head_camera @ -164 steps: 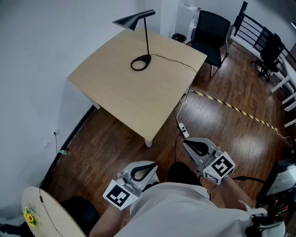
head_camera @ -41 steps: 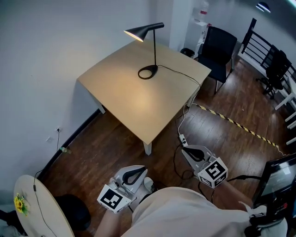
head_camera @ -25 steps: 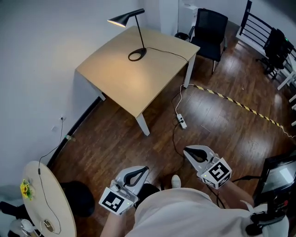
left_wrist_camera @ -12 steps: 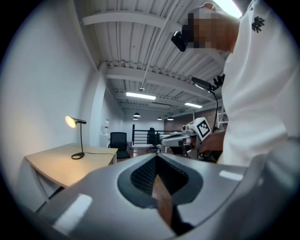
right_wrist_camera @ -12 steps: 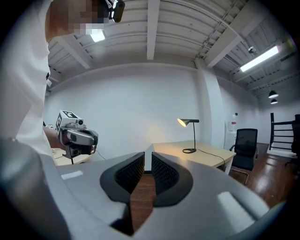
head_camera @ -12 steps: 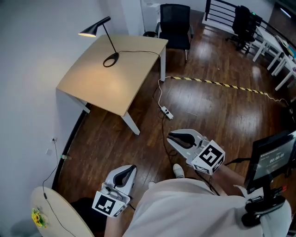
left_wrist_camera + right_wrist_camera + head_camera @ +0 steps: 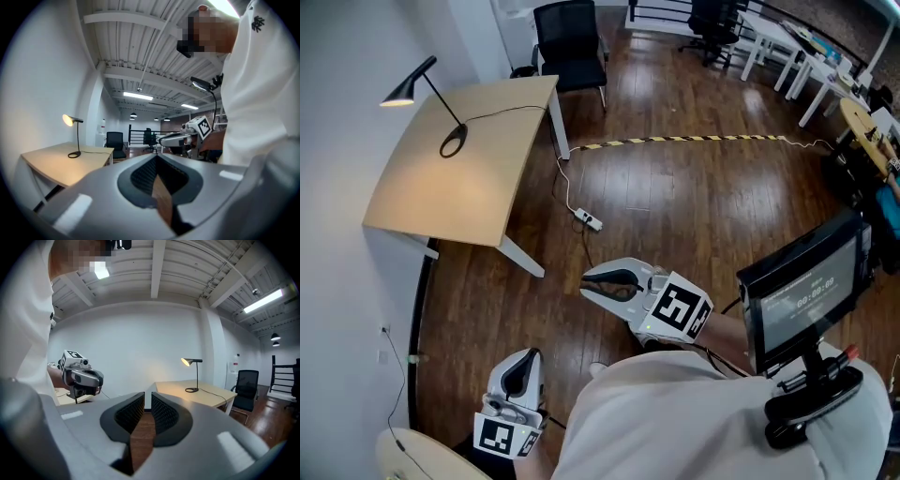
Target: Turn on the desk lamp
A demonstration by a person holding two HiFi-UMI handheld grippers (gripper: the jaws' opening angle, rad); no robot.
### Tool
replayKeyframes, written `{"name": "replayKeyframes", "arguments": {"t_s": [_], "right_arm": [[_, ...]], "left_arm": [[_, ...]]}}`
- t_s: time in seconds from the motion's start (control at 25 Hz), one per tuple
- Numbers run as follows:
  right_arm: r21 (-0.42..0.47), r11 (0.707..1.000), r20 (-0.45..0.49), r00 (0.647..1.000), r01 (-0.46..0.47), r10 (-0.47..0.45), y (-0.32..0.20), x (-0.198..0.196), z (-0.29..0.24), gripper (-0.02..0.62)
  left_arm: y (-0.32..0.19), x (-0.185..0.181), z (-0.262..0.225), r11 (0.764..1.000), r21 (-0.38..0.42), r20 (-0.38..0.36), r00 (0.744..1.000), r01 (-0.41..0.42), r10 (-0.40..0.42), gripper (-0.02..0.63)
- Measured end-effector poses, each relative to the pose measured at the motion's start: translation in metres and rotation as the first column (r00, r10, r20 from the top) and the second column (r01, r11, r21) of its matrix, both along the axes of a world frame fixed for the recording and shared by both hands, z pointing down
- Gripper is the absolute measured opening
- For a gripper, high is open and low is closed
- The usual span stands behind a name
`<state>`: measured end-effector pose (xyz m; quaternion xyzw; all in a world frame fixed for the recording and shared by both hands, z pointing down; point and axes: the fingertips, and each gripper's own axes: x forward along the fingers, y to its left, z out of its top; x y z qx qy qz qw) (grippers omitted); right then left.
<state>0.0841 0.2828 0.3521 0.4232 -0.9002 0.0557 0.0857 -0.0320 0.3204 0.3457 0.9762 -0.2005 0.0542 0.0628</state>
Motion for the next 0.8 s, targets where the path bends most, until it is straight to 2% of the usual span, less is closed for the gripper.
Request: {"name": "replayKeyframes", "arguments": {"t_s": [0.32, 0.8], "right_arm": [[0.025, 1.000, -0.002, 1.000, -0.014, 0.014, 0.024, -0.014, 0.004, 0.046], [0.016, 1.000, -0.018, 1.000, -0.007, 0.007, 0.018, -0.012, 0.008, 0.044]], "left_arm": [[0.026, -0.012, 0.009, 1.000, 0.007, 0.004, 1.000, -0.018, 0.018, 0.017], [0.022, -0.005, 0.011, 1.000, 0.005, 0.008, 1.000, -0.025, 0.025, 0.017]]}}
